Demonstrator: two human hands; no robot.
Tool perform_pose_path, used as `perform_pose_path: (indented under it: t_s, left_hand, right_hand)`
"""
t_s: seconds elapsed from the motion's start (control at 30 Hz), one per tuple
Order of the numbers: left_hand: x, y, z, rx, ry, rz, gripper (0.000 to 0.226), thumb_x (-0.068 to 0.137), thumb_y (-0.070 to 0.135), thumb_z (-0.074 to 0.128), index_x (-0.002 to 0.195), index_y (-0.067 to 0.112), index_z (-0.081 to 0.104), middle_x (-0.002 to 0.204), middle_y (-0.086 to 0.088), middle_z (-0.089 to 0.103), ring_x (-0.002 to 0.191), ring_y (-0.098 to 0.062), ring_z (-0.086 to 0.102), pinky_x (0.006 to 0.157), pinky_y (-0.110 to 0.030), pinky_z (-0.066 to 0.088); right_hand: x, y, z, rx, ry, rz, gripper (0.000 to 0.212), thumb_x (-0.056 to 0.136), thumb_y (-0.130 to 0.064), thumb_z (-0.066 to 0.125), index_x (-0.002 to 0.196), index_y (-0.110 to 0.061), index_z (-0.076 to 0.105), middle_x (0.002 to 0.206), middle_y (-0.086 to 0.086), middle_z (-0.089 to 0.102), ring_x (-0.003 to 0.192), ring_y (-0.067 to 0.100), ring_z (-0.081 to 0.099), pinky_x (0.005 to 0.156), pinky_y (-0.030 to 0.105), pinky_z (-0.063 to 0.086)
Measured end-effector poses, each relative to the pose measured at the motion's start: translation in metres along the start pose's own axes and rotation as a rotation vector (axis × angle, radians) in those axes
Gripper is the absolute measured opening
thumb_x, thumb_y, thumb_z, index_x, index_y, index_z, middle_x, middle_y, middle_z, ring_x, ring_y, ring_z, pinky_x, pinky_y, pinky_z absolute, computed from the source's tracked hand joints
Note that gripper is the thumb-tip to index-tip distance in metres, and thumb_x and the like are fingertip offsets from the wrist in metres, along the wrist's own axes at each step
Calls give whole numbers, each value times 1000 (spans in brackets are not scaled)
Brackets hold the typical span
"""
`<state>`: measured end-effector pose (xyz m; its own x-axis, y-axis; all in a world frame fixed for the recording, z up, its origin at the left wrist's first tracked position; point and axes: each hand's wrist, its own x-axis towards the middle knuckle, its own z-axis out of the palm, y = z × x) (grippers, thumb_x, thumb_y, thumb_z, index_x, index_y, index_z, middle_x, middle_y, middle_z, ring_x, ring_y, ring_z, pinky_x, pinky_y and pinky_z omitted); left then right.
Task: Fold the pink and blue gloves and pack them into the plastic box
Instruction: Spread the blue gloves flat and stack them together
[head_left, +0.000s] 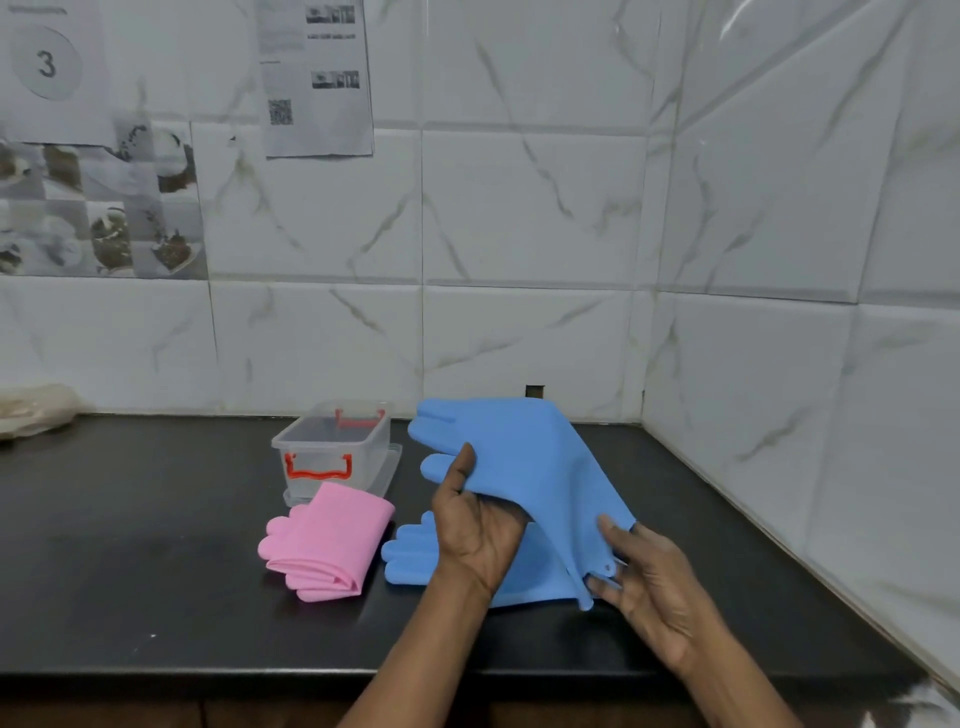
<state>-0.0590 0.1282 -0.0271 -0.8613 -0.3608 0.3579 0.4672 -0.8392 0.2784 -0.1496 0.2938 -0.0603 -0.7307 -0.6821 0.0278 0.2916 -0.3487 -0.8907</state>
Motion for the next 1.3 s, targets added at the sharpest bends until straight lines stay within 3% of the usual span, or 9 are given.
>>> perform_pose_path:
  t_s: [0.13, 0.27, 0.5, 0.7, 0.8, 0.93, 1.1, 1.2, 1.3]
  left_hand:
    - [-6, 28, 1, 54, -67, 113, 52, 95, 48, 48, 134, 14, 56, 135, -7, 59, 128, -25, 54, 101, -44, 47]
    - [-14, 62, -8, 142, 124, 70, 65, 84, 65, 52, 126, 15, 58, 120, -6, 65, 111, -24, 63, 94, -44, 51]
    - [-12, 94, 20, 448, 306, -86, 29, 87, 29, 58, 103, 5, 57, 99, -17, 63, 97, -33, 62, 98, -47, 45]
    - [-10, 108, -5, 994, 698, -287, 10, 87, 8, 61, 95, 1, 59, 85, -15, 62, 67, -27, 64, 55, -37, 57]
    - [-16, 105, -27, 1201, 837, -321, 23, 85, 3, 67, 104, -6, 58, 93, -21, 63, 77, -31, 65, 64, -42, 55]
    - [-11, 102, -30, 1517, 853, -285, 42, 74, 6, 78, 110, -7, 62, 106, -23, 66, 94, -35, 65, 83, -45, 57]
    - [-7, 95, -29, 1732, 821, -238, 37, 75, 7, 77, 107, -4, 62, 105, -21, 66, 85, -28, 61, 61, -31, 49]
    - [-7, 92, -30, 1766, 830, -226, 35, 76, 8, 75, 106, -4, 62, 101, -20, 65, 79, -26, 59, 56, -27, 44]
    - [-5, 91, -36, 1796, 840, -214, 28, 77, 13, 74, 97, -2, 60, 97, -18, 63, 72, -23, 56, 54, -26, 43]
  right_hand:
    - [6, -21, -6, -37, 167, -58, 31, 76, -1, 69, 106, 6, 66, 105, 23, 72, 85, 36, 73, 72, 45, 60]
    - [14, -52, -20, -131, 264, -92, 22, 79, -2, 71, 100, 3, 65, 85, 20, 75, 66, 31, 74, 51, 36, 58]
    - [42, -74, -12, -357, 250, -167, 11, 83, -1, 70, 93, -4, 67, 87, 16, 72, 60, 23, 72, 52, 37, 61]
    - [48, -52, -29, -575, 309, 1, 17, 80, 7, 70, 95, 9, 63, 83, 21, 68, 59, 27, 67, 51, 35, 59]
    - [50, -34, -41, -719, 348, 112, 21, 77, 6, 74, 94, 16, 66, 80, 24, 69, 67, 31, 67, 63, 38, 56]
    - [58, -32, -42, -849, 346, 106, 29, 74, -1, 79, 91, 17, 65, 86, 30, 70, 79, 38, 70, 77, 49, 56]
    - [66, -25, -45, -1012, 365, 23, 25, 79, -8, 77, 93, 9, 66, 92, 30, 69, 74, 31, 66, 72, 40, 53]
    - [66, -22, -46, -1040, 362, -5, 27, 84, -13, 73, 108, -3, 65, 102, 19, 68, 85, 31, 68, 82, 44, 57]
    - [62, -20, -44, -1066, 397, -36, 27, 84, -14, 72, 105, 3, 66, 102, 26, 67, 82, 29, 66, 74, 39, 54]
